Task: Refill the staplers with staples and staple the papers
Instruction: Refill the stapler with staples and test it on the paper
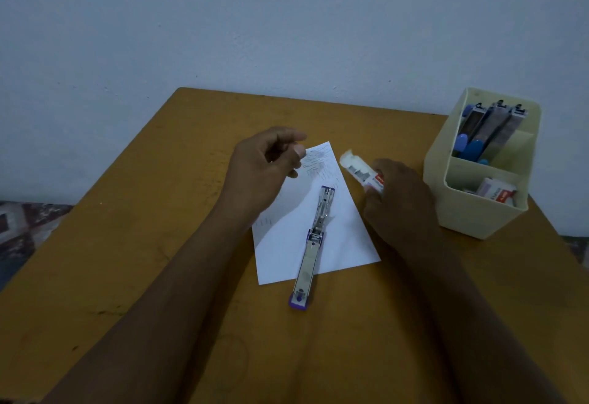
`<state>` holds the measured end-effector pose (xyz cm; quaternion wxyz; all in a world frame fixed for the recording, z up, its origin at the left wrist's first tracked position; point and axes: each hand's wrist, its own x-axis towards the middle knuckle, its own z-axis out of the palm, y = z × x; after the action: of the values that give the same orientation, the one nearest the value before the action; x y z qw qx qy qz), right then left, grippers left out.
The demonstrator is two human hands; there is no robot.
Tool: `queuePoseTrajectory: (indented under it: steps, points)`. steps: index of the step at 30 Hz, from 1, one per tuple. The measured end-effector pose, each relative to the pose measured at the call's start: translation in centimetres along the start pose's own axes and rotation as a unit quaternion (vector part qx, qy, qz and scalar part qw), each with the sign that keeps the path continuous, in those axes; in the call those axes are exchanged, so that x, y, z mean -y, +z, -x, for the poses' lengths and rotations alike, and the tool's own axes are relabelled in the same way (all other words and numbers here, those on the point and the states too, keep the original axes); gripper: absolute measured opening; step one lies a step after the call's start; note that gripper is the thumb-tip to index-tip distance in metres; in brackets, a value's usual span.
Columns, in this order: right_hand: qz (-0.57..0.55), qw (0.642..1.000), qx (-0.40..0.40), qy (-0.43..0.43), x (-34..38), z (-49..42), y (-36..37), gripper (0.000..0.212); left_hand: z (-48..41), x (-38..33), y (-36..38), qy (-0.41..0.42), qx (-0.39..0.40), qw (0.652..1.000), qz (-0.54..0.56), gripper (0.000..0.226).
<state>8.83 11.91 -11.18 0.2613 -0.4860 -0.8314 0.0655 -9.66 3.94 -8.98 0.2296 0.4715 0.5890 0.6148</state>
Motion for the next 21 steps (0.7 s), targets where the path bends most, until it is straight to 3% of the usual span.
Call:
queuePoseTrajectory:
  steps: [4,8,11,14,17,21]
  points:
    - [0.024,0.998,0.012,0.06,-0.2,0.0,0.2,0.037,0.2,0.0,0.2,-0.035,0.023,0.999,0.015,0.012]
    - [0.038,0.997,-0.001,0.06,-0.2,0.0,0.1,0.037,0.4,0.0,0.1,-0.061,0.045,0.996,0.056,0.013]
    - [-0.02,0.998,-0.061,-0.025,0.2,0.1,-0.3,0.035,0.5,-0.1,0.0,-0.067,0.058,0.994,0.06,0.014]
    - [-0.071,0.986,-0.047,-0.141,1.3,0.2,-0.1,0.031,0.7,-0.4,0.1,-0.075,0.071,0.993,0.062,0.013]
    - [-0.1,0.981,-0.007,-0.164,2.0,0.4,0.5,0.031,0.9,-0.7,0.3,-0.077,0.087,0.99,0.076,0.013]
    - [-0.136,0.975,-0.025,-0.172,2.2,0.5,0.7,0.029,1.1,-0.7,0.4,-0.076,0.107,0.988,0.079,0.015]
